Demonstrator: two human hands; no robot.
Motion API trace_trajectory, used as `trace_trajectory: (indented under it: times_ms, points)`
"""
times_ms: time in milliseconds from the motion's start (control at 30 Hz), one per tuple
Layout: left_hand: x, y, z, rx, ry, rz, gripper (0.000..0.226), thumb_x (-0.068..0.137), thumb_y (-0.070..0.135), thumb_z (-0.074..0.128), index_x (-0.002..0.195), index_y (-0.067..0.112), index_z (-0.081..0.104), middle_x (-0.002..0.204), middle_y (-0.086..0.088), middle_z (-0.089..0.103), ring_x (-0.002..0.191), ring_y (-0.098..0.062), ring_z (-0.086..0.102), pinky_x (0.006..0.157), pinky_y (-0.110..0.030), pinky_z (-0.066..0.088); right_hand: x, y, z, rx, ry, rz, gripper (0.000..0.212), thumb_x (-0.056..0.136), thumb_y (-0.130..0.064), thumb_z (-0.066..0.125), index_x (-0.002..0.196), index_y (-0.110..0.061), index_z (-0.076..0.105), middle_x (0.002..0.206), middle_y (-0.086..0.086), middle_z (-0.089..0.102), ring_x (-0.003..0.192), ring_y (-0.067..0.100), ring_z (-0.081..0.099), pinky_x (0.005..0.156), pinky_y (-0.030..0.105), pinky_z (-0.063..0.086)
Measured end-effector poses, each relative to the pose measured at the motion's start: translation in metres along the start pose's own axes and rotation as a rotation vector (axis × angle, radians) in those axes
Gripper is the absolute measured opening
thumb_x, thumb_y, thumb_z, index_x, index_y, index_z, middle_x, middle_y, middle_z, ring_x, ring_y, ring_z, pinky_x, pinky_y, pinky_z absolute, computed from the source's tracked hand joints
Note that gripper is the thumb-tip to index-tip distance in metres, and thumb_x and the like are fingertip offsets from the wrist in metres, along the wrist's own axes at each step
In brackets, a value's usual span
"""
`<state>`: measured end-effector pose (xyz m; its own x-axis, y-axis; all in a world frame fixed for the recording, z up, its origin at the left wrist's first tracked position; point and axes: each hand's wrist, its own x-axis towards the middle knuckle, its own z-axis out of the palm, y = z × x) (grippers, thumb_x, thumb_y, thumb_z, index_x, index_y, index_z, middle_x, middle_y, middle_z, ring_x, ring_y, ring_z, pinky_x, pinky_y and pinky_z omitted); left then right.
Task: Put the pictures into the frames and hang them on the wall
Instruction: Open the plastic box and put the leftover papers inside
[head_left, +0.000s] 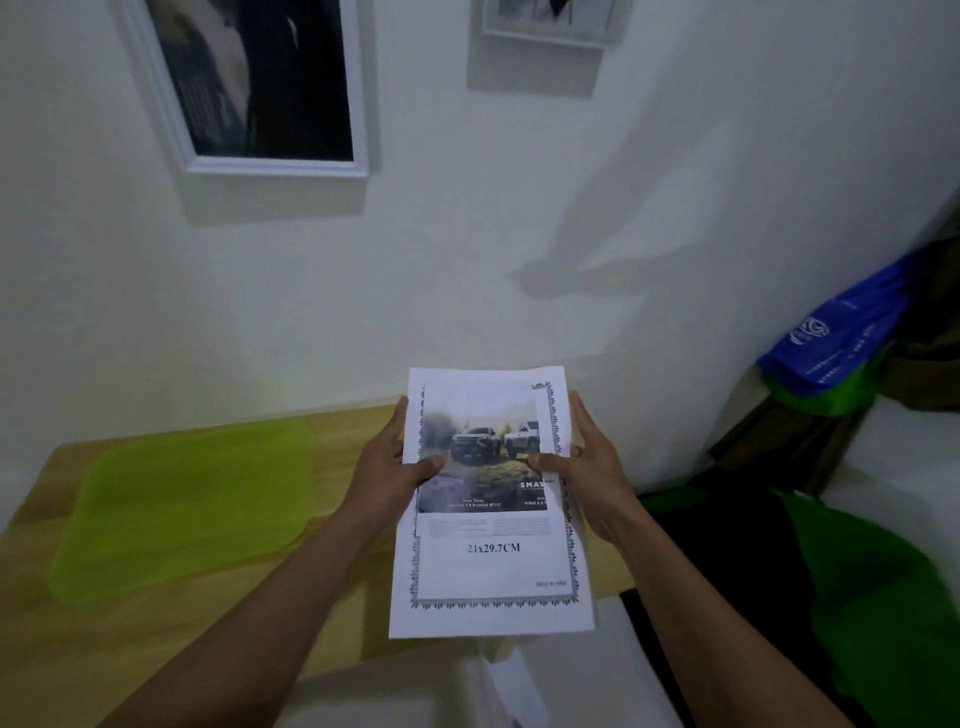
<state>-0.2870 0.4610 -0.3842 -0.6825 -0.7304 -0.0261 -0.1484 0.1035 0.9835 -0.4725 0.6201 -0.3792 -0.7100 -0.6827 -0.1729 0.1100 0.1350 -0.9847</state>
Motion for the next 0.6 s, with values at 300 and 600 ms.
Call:
trace_trajectory:
  times_ms: [300,600]
  points:
    - [0.047,-0.017,0.026,0.034,0.066,-0.013,0.089,0.082,0.006,0.074,0.152,0.031,0.025,0.14,0.006,0.053,0.117,-0.011,0.055,0.085,-0.013,0.045,0.057,-0.001,-0.027,-0.052,-0.053,-0.051,0.092,0.072,0.004,0.082,0.142,-0.042,0.043,0.133,-0.001,0.062,0.106,0.018,0.068,0.077,0.035,0.06]
    - [0.085,-0.056,0.091,-0.03,0.356,-0.143,0.087,0.08,0.001,0.075,0.148,0.036,0.034,0.128,0.008,0.062,0.106,-0.008,0.061,0.083,-0.022,0.051,0.168,0.013,-0.056,-0.25,-0.28,-0.059,0.095,0.074,0.0,0.082,0.149,-0.037,0.038,0.128,-0.014,0.061,0.097,0.009,0.07,0.08,0.031,0.06]
